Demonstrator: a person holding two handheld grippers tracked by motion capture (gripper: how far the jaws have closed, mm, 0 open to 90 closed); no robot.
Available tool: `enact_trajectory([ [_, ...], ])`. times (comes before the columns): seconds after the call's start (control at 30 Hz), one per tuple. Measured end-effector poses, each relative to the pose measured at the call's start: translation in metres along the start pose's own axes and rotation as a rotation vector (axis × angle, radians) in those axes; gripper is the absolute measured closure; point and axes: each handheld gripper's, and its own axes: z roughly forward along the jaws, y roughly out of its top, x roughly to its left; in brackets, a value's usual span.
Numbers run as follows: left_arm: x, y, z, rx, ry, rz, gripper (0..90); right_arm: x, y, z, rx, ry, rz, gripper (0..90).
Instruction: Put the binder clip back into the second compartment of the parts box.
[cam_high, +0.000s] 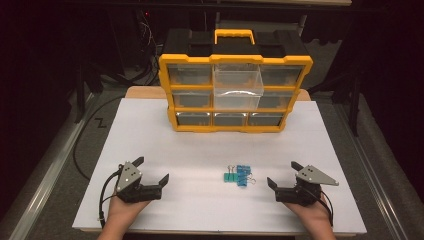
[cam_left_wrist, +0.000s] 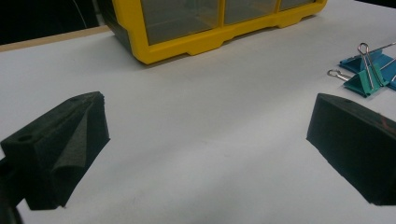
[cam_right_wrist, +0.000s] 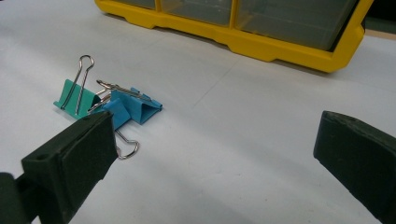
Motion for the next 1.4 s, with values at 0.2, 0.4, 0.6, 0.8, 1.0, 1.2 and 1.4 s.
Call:
enact_trajectory([
  [0.2,-0.001,0.000,0.001,0.003,-0.003,0.011,0.2,0.000,0.001,0.006,0.067,-0.003,-0.010,0.6],
  [0.4,-0.001,0.000,0.000,-0.003,0.001,0.011,0.2,0.002,-0.002,0.012,0.155,0.010,-0.013,0.6],
  [0.6,-0.001,0.000,0.000,-0.002,0.000,0.009,0.2,0.003,-0.002,0.014,0.203,0.015,-0.016,0.6],
  [0.8,-0.001,0.000,0.001,0.004,-0.001,0.010,0.2,0.004,-0.003,0.015,0.262,0.043,-0.025,0.6],
  [1.0,-0.001,0.000,0.001,0.005,0.001,0.012,0.2,0.007,-0.004,0.015,0.319,0.084,-0.033,0.6],
  [1.2,-0.001,0.000,0.001,0.004,-0.002,0.011,0.2,0.009,-0.003,0.014,0.321,0.111,-0.042,0.7],
  [1.4,-0.002,0.000,0.001,0.005,-0.007,0.015,0.2,0.014,0.000,0.013,0.303,0.158,-0.036,2.9],
])
